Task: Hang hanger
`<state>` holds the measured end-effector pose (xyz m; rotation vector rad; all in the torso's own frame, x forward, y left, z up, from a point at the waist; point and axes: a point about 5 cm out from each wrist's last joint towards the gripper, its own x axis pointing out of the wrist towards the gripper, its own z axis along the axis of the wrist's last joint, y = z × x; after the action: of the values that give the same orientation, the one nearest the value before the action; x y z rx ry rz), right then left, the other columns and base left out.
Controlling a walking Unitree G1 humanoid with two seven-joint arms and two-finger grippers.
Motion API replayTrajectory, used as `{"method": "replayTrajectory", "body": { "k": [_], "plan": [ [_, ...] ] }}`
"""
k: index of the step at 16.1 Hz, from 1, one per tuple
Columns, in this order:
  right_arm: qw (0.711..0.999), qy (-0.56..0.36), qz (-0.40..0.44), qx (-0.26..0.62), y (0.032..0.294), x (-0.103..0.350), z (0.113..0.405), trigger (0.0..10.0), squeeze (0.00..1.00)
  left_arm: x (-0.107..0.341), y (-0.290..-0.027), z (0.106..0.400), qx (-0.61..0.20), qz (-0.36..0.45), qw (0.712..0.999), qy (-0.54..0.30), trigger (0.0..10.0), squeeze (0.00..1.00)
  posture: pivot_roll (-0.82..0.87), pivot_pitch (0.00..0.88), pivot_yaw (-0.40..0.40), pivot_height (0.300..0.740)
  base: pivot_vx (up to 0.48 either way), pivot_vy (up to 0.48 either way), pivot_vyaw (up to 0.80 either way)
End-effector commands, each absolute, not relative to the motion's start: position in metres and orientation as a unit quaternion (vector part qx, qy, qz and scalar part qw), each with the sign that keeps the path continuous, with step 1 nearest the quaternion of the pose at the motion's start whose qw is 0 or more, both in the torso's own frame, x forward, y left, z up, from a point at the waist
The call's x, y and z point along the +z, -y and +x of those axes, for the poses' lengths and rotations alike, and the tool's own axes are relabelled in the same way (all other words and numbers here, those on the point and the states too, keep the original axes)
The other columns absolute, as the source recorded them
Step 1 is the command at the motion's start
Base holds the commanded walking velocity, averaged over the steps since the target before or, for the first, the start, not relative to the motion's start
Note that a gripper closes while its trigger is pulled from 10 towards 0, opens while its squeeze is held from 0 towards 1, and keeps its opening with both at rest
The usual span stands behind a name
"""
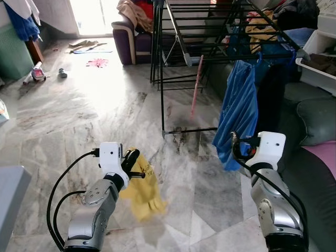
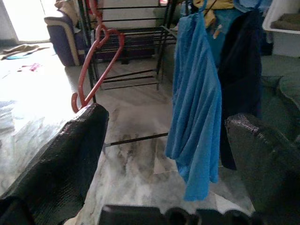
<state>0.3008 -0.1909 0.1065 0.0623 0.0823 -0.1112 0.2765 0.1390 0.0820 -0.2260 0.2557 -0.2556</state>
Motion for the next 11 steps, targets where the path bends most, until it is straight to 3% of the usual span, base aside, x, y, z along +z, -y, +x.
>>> {"method": "replayTrajectory", "body": {
  "k": [1, 6, 11],
  "plan": [
    [0.997, -0.036, 0.031, -0.054, 0.1898, 0.1102, 0.3019, 10.0, 0.0, 0.0938, -0.1405, 0.2778, -0.125, -0.104, 0.982, -0.098, 10.0, 0.0, 0.02, 0.032, -0.012, 0.74, 0.0, 0.0, 0.0],
    [0.997, -0.038, 0.03, -0.052, 0.1882, 0.1088, 0.3005, 10.0, 0.0, 0.0935, -0.1387, 0.2762, -0.13, -0.101, 0.981, -0.099, 10.0, 0.0, 0.02, 0.037, -0.01, 0.74, 0.0, 0.0, 0.0],
    [0.997, -0.039, 0.029, -0.052, 0.1881, 0.1083, 0.3, 10.0, 0.0, 0.0924, -0.1381, 0.2743, -0.135, -0.1, 0.98, -0.105, 10.0, 0.0, 0.02, 0.043, -0.008, 0.74, -0.315, 0.0, 0.0]
  ]
}}
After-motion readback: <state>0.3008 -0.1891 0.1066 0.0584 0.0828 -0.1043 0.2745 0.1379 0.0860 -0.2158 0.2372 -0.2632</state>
